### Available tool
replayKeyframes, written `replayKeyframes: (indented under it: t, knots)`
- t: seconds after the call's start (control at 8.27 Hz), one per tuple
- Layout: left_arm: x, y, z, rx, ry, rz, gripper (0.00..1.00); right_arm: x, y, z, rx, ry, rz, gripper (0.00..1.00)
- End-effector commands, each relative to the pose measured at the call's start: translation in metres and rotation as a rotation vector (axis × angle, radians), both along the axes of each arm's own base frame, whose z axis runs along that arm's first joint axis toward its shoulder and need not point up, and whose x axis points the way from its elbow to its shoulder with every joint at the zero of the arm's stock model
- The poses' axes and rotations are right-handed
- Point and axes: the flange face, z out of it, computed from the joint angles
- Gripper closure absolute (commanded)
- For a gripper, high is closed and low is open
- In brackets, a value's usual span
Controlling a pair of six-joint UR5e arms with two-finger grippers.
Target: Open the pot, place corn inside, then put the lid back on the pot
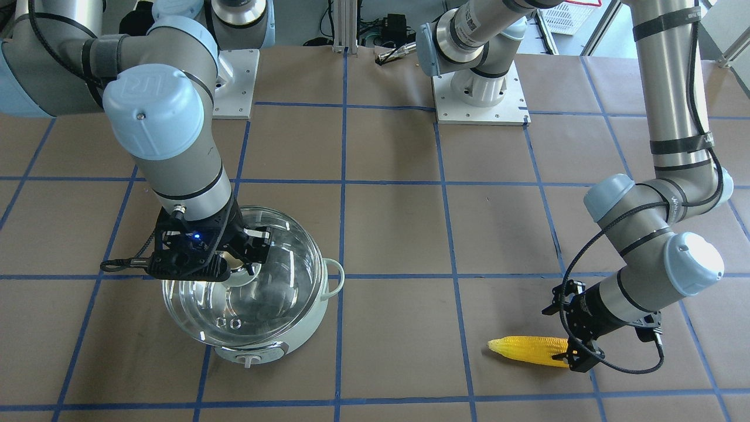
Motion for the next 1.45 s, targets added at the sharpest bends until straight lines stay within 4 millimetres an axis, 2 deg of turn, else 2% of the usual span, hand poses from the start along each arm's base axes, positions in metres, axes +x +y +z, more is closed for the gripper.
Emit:
replayKeyframes:
  t: [0.0, 0.24, 0.36, 0.6, 0.73, 0.85, 0.97, 1.09, 1.33]
  knots:
    - [0.001, -0.003, 0.001, -0.023, -0.011, 0.009, 0.0, -0.024, 0.01, 0.037, 0.013, 0.059, 0.055, 0.78]
    - [0.006, -0.016, 0.02, -0.064, -0.022, 0.023, 0.0, -0.1, 0.012, 0.066, -0.008, 0.119, 0.114, 0.79]
    - [0.008, -0.022, 0.021, -0.069, -0.025, 0.029, 0.0, -0.136, 0.013, 0.075, -0.004, 0.117, 0.117, 0.8]
    - [0.008, -0.025, -0.006, -0.035, -0.009, 0.028, 0.0, -0.204, 0.018, 0.08, 0.035, 0.117, 0.12, 0.82]
    - [0.008, -0.025, -0.009, -0.03, -0.007, 0.031, 0.0, -0.237, 0.02, 0.08, 0.048, 0.095, 0.136, 0.85]
    - [0.008, -0.025, -0.011, -0.024, -0.003, 0.045, 0.19, -0.277, 0.023, 0.076, 0.057, 0.08, 0.153, 0.85]
    - [0.008, -0.025, -0.011, -0.018, 0.0, 0.071, 0.67, -0.303, 0.028, 0.07, 0.072, 0.077, 0.151, 0.85]
    - [0.008, -0.025, -0.011, -0.015, 0.005, 0.079, 1.0, -0.311, 0.028, 0.064, 0.08, 0.078, 0.18, 0.85]
    - [0.006, -0.024, 0.0, -0.021, 0.003, 0.081, 1.0, -0.311, 0.028, 0.064, 0.084, 0.075, 0.185, 0.86]
